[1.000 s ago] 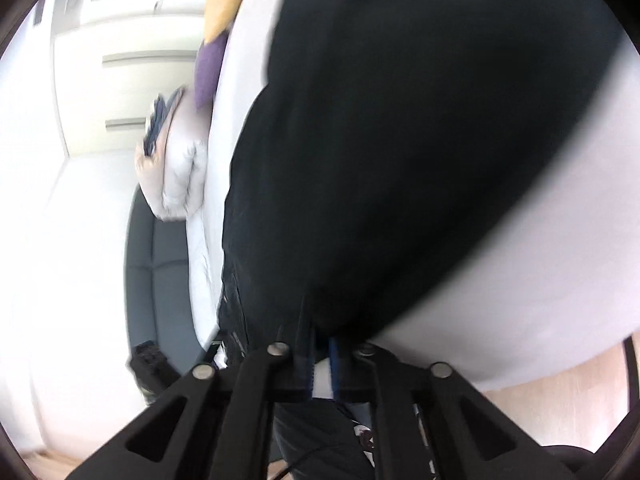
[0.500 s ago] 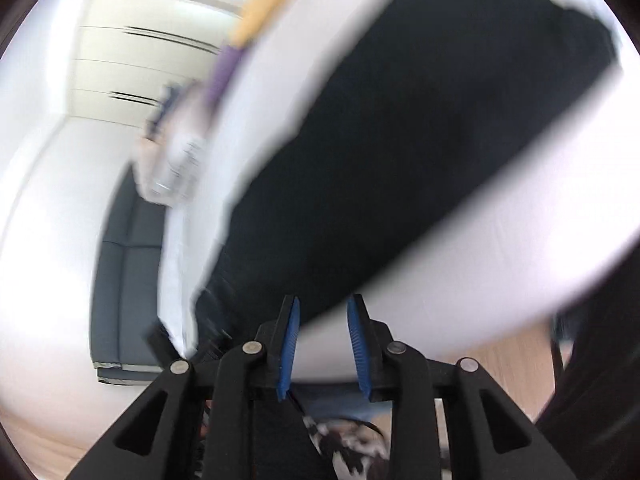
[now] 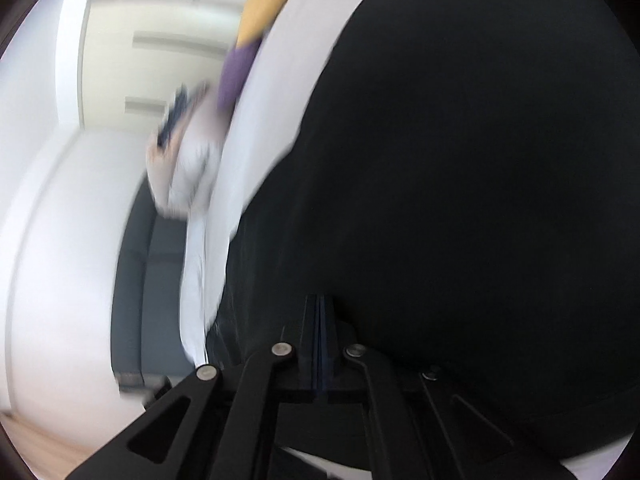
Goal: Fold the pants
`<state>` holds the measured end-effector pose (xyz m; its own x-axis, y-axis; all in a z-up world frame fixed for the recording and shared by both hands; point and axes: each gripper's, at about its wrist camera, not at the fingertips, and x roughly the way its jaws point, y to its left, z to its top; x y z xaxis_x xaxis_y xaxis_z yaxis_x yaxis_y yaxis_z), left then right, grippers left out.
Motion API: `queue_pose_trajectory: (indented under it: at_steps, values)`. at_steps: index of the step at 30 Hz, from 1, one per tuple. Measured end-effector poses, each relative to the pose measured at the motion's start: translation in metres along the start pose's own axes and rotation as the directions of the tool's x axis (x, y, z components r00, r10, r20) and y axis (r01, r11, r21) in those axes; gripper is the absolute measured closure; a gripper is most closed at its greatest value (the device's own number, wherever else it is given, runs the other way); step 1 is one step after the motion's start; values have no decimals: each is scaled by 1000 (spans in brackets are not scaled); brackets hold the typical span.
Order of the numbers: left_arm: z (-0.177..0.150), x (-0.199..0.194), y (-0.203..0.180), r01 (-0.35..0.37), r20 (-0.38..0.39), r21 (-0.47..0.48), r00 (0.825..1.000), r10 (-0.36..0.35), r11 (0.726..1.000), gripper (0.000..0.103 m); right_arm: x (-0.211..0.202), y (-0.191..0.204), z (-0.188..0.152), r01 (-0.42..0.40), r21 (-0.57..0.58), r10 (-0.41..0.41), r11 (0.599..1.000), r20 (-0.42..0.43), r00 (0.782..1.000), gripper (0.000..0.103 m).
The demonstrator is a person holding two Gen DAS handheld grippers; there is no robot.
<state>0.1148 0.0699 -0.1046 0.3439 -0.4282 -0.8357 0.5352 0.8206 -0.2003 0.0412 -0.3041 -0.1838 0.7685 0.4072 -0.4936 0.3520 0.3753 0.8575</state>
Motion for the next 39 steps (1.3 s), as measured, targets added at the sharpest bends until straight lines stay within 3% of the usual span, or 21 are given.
queue_pose_trajectory:
  at_steps: [3,4,5,7,8,9,10,12,15,17,20,21,23,24,28,30,35,37,39]
  values:
    - [-1,-2,0,5,15,-13,1000,-5,1000,91,-62,-40,33,39,102,-59,994,208,976,103]
    - [-1,-4,2,11,19,-29,1000,-11,1000,91,-82,-50,42,65,125,-97,990,270,958,103]
    - [0,-7,2,13,21,-46,1000,-12,999,91,-111,-59,50,88,163,-142,983,352,925,103]
    - [7,-17,-1,-6,39,-48,999,8,999,91,-145,-58,57,110,200,-186,974,420,888,103]
    - [13,-26,-4,-9,71,-46,997,13,999,91,-157,-50,57,129,179,-197,975,443,875,98]
    - [23,-34,-9,16,106,-47,994,-11,999,91,-159,-38,55,136,143,-187,980,451,873,98]
    - [34,-38,-13,42,135,-48,990,-35,998,91,-154,-25,54,121,101,-153,988,441,884,98]
    - [62,-36,-28,76,156,-20,985,-72,997,91,-119,11,51,67,2,-63,998,345,936,98]
    - [98,-10,-53,70,137,71,987,-79,995,91,-34,63,37,-22,-120,38,993,130,991,98]
    - [112,14,-57,87,97,63,991,-93,994,91,26,84,26,-68,-131,68,989,-6,998,98]
    - [116,51,-49,39,30,42,999,-40,998,91,81,88,18,-38,-130,25,991,-97,995,98]
    - [114,60,-43,13,10,31,1000,-13,999,91,94,76,22,-15,-97,4,995,-110,994,98]
    - [106,67,-30,39,13,-5,999,-39,999,91,106,59,35,18,-44,-22,999,-86,996,103]
    - [103,66,-22,65,23,-31,998,-65,997,91,101,49,43,-13,-20,12,1000,-56,998,103]
    - [102,67,-18,67,23,-35,998,-66,997,91,67,35,76,44,-9,-43,999,105,994,103]
    - [101,67,-23,40,28,-10,999,-40,999,91,35,15,100,55,46,-63,997,192,979,103]
    - [99,69,-24,32,42,-4,999,-32,999,91,-32,-6,130,145,63,-158,987,373,914,103]
    - [98,70,-23,29,46,1,999,-29,1000,91,-53,-7,134,189,82,-205,979,419,885,103]
    - [96,69,-25,22,52,7,998,-22,1000,91,-76,-7,131,242,150,-284,959,470,836,103]
